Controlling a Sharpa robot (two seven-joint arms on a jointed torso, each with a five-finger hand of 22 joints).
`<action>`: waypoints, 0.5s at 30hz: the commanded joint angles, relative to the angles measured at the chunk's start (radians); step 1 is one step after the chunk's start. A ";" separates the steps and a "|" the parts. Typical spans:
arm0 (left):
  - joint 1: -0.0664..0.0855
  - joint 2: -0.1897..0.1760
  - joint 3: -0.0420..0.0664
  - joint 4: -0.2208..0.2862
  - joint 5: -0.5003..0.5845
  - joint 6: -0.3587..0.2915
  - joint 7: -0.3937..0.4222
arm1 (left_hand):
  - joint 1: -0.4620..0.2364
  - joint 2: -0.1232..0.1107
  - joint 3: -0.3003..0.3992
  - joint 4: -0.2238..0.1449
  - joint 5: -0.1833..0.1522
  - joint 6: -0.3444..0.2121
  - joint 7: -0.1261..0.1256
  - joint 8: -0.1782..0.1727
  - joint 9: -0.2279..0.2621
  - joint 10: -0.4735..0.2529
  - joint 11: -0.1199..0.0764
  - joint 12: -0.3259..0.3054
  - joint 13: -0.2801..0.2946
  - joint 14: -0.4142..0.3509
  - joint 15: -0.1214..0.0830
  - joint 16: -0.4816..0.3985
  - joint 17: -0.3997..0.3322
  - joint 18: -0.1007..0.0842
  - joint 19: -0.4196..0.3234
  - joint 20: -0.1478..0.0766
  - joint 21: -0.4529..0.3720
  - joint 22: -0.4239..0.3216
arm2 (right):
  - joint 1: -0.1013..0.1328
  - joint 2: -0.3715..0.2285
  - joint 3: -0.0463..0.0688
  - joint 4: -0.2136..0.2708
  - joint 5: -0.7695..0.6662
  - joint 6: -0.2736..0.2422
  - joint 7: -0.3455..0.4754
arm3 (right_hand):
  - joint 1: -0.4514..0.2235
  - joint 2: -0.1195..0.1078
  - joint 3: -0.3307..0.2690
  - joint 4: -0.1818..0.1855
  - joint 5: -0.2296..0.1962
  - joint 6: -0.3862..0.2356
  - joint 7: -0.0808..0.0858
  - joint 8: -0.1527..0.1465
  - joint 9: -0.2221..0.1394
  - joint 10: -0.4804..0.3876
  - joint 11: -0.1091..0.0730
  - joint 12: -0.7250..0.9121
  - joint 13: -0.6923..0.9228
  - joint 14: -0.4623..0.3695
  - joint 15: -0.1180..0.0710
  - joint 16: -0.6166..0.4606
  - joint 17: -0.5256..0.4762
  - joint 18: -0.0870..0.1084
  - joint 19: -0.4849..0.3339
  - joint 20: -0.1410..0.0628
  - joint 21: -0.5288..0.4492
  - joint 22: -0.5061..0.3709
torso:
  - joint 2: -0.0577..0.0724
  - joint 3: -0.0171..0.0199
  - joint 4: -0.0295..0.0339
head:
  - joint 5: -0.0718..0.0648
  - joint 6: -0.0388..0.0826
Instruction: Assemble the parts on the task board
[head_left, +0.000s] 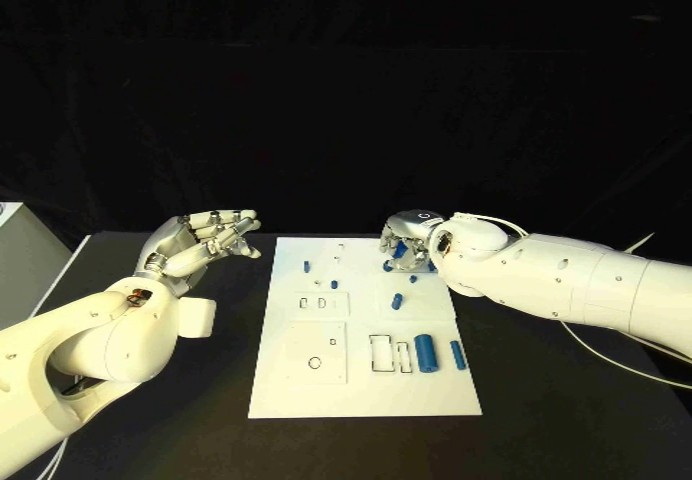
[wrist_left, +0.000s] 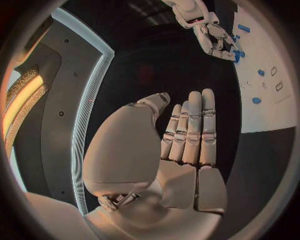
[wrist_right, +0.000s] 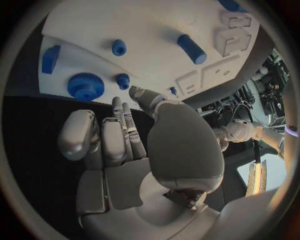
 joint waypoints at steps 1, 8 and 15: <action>0.000 0.000 0.001 -0.001 -0.007 0.019 0.003 | -0.008 -0.001 0.006 0.002 -0.005 0.005 -0.002 0.005 0.001 0.007 0.000 0.003 0.001 -0.008 0.003 0.002 0.001 0.000 -0.008 0.002 0.003 0.001 | -0.002 -0.001 0.000 -0.001 -0.026 0.042 -0.016 | 0.002 -0.009 0.000 0.004 -0.004 -0.006 0.000 -0.007 0.002 -0.007 -0.001 -0.001 0.001 0.036 0.005 0.006 0.002 -0.010 0.001 0.005 0.002 -0.001 | 0.005 -0.0031 0.0025 | -0.003 0.000; 0.000 -0.001 0.001 -0.008 -0.008 0.019 0.004 | -0.008 -0.001 0.006 0.002 -0.005 0.005 -0.002 0.005 0.001 0.007 0.000 0.003 0.001 -0.008 0.003 0.002 0.001 0.000 -0.008 0.002 0.003 0.001 | -0.007 0.000 0.000 -0.007 -0.030 0.059 -0.021 | 0.002 -0.009 -0.002 0.005 -0.005 -0.007 -0.001 -0.007 0.002 -0.009 -0.001 -0.001 0.001 0.037 0.005 0.009 0.005 -0.009 -0.001 0.005 -0.001 -0.005 | 0.011 -0.0065 0.0076 | -0.006 0.004; 0.000 -0.001 0.001 -0.009 -0.008 0.020 0.003 | -0.008 -0.001 0.007 0.003 -0.006 0.005 -0.002 0.006 0.001 0.007 0.000 0.003 0.001 -0.009 0.003 0.005 0.001 0.001 -0.010 0.002 0.007 0.003 | -0.011 0.004 0.000 -0.011 -0.031 0.056 -0.019 | 0.004 -0.003 -0.001 0.008 -0.002 -0.006 -0.001 -0.006 0.004 -0.006 -0.002 0.002 0.003 0.036 0.004 0.013 0.006 -0.008 -0.001 0.005 0.002 -0.001 | 0.015 -0.0095 0.0116 | -0.010 0.006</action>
